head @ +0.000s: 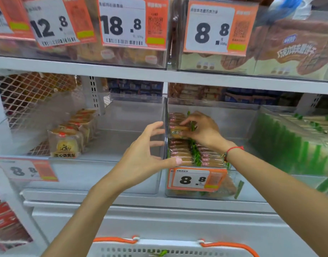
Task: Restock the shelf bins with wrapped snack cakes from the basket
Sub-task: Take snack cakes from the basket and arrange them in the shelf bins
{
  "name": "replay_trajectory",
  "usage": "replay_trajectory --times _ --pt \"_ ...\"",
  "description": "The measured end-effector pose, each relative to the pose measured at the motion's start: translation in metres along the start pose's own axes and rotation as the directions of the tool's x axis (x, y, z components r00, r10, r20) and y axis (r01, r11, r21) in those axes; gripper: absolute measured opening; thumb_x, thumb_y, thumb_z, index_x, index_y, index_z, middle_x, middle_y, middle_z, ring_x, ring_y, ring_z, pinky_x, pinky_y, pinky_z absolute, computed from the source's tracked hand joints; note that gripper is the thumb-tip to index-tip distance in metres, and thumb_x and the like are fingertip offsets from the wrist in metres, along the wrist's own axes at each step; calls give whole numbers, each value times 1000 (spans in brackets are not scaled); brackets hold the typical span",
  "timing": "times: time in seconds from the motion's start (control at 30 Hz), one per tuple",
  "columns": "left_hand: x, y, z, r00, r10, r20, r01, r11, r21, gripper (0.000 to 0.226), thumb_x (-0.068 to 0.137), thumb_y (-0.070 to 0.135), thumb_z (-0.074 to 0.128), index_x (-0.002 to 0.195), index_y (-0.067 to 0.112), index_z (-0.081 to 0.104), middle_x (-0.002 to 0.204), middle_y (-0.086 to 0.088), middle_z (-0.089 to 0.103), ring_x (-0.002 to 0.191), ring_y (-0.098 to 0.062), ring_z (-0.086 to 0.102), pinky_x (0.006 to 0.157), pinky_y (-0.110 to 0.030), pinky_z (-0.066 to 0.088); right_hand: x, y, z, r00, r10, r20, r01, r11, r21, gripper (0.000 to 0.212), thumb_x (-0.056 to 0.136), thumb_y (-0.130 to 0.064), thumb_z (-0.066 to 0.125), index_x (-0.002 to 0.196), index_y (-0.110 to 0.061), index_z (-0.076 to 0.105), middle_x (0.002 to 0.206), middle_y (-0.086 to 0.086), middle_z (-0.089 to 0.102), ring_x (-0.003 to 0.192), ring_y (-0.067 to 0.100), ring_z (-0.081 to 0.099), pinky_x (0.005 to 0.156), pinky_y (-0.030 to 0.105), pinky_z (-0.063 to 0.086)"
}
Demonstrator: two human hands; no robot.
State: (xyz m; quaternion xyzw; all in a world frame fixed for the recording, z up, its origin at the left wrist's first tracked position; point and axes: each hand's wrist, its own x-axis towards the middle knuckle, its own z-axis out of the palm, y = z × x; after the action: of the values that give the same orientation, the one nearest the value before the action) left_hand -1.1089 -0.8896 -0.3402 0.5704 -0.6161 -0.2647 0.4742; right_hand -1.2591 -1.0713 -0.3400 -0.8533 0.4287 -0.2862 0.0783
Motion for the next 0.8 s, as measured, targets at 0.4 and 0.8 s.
replay_trajectory --times 0.4,0.8 --pt "2 -3 2 998 60 23 -61 997 45 112 48 48 84 146 39 30 141 22 41 118 9 47 70 -13 53 5 -7 -5 987 -107 122 122 984 -130 33 87 -33 67 120 -35 64 137 -6 53 129 20 41 105 37 34" --pt "2 0 4 999 48 -20 -47 996 74 113 43 53 83 144 37 35 139 18 45 118 1 51 81 -29 58 -2 -14 -23 962 -150 227 208 943 -260 47 87 -32 67 131 -30 53 133 0 52 123 22 42 93 31 37"
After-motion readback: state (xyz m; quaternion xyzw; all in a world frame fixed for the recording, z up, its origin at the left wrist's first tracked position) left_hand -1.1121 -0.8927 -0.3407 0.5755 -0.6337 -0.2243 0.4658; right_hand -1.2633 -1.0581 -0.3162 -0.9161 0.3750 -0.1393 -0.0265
